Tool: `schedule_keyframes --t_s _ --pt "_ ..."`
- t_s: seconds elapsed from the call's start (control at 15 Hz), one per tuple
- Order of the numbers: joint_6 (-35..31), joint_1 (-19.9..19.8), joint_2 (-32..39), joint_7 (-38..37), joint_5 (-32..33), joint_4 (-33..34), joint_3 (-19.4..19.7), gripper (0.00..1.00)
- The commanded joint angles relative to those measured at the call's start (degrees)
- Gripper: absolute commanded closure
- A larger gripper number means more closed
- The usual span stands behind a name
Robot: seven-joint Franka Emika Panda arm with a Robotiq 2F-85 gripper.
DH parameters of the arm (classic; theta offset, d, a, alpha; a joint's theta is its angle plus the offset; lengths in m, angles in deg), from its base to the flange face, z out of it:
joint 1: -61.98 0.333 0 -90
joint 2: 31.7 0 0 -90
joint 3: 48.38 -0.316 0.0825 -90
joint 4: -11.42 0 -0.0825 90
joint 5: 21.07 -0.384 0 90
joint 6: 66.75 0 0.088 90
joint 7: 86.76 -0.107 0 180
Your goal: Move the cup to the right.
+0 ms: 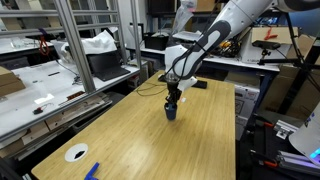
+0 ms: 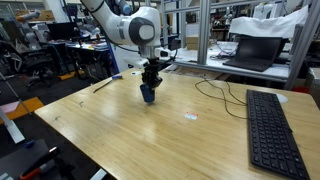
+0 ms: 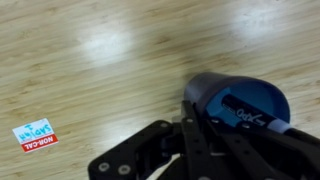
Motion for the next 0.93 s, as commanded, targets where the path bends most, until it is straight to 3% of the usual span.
schedule_keyframes --t_s 0.0,0.33,0.4,0.53,0.87 --pt "-1.74 0.46 -2.61 -1.3 0.86 -3.63 1.8 0.99" --pt "-3.25 -0.25 -3.77 -1.03 0.56 -6.77 3.3 0.99" --pt "-3.44 -0.43 -3.95 -0.81 0.39 -7.2 3.33 0.7" --pt "-4.4 -0.57 -4.62 -0.6 0.27 -8.29 3.35 0.64" --pt "-5.28 -0.09 -7.62 -1.26 0.84 -10.58 3.63 0.29"
